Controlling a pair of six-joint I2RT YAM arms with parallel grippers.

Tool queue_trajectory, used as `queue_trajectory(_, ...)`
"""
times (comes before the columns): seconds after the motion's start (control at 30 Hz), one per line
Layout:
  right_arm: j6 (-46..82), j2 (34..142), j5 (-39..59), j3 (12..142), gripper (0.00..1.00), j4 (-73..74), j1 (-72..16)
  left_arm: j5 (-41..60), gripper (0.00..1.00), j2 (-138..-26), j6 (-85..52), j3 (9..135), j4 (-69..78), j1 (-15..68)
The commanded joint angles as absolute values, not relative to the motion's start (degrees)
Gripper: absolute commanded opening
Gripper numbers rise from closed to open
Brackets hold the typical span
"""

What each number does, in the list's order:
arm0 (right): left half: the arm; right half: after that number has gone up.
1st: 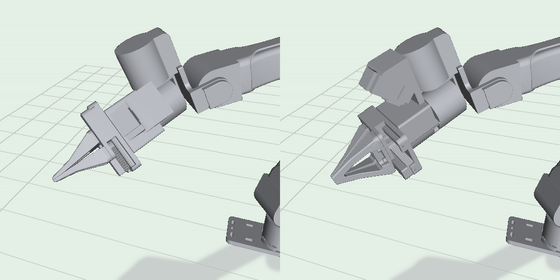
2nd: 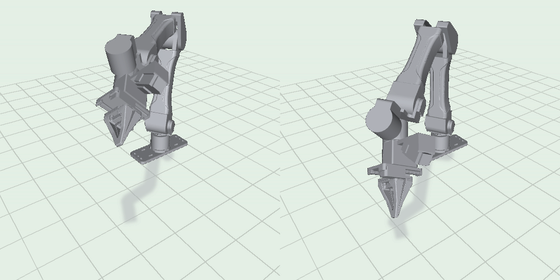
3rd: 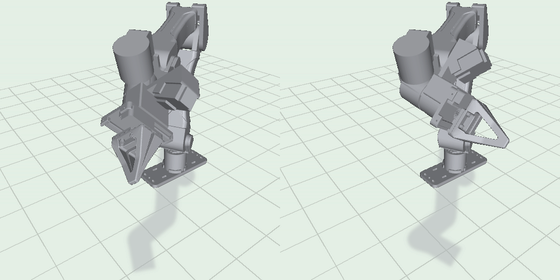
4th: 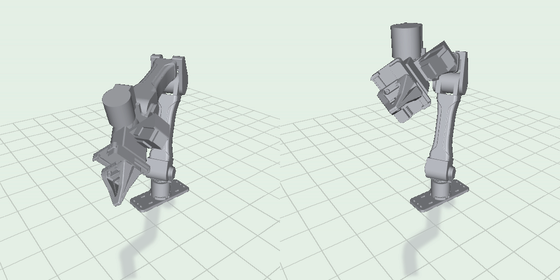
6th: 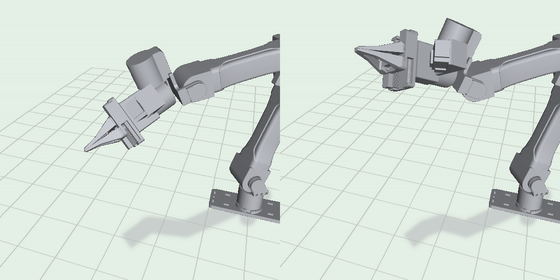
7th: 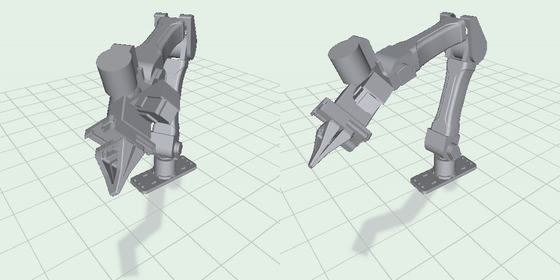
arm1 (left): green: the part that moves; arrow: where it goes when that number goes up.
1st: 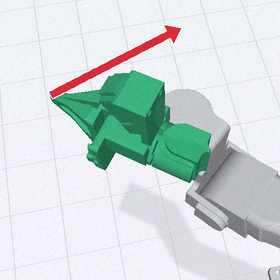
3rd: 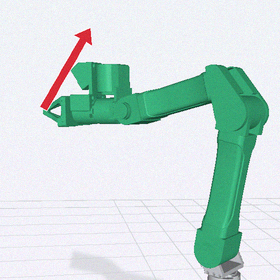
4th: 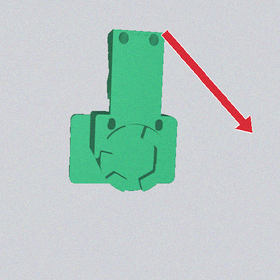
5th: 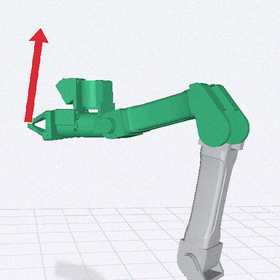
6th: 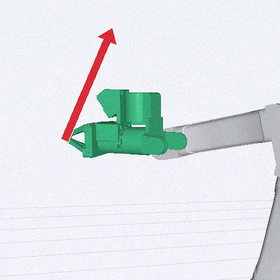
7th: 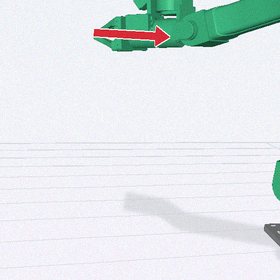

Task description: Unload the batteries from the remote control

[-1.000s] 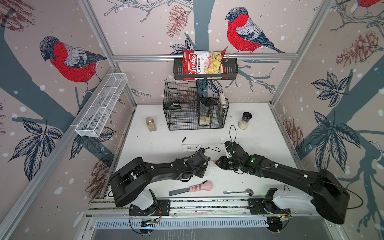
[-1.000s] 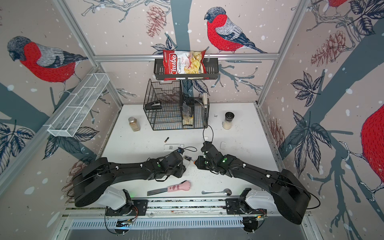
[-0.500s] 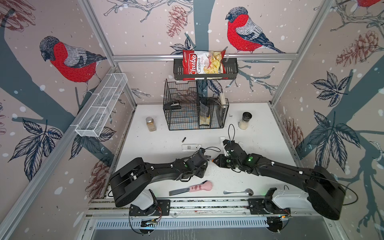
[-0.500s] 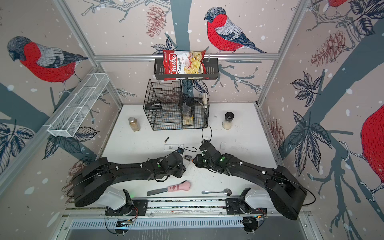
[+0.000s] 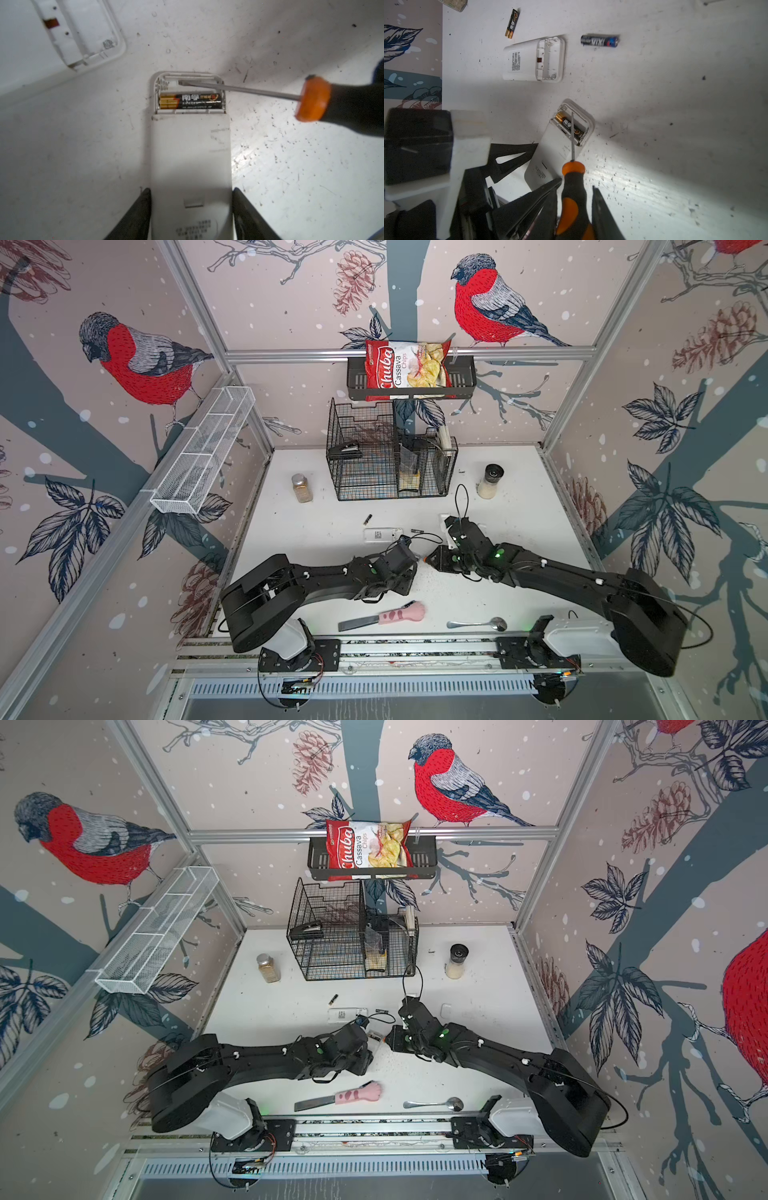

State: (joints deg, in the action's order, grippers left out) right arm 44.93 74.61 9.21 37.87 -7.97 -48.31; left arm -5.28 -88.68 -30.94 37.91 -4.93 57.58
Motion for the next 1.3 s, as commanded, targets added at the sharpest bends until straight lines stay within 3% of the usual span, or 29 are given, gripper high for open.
queue_trajectory(0.0,44.0,73.9,8.8,38.0,0.00,-6.8,-48.2,-2.3,0.66,-91.0,-31.1,37.7,-17.2,57.7)
queue_trajectory(0.37,44.4,72.0,8.0,36.6,0.00,-7.8,-47.8,-8.3,0.73,-92.1,-33.2,39.2,-22.2,57.7)
queue_trajectory(0.4,44.4,72.1,7.9,36.6,0.00,-7.8,-47.8,-8.9,0.74,-92.1,-33.6,39.2,-22.7,57.6)
queue_trajectory(0.43,44.4,72.1,7.9,36.6,0.00,-7.9,-47.7,-9.5,0.83,-92.0,-33.9,39.1,-23.1,57.6)
queue_trajectory(0.67,44.2,70.5,8.0,36.7,0.00,-7.5,-47.5,-13.2,0.87,-90.7,-35.5,39.2,-25.9,57.0)
queue_trajectory(1.03,43.1,70.5,8.5,37.3,0.00,-7.5,-47.0,-14.3,0.86,-85.0,-38.6,36.8,-27.5,52.4)
queue_trajectory(1.27,42.5,69.5,9.5,37.4,0.00,-8.0,-47.0,-10.0,0.84,-78.4,-39.8,36.0,-23.6,51.6)
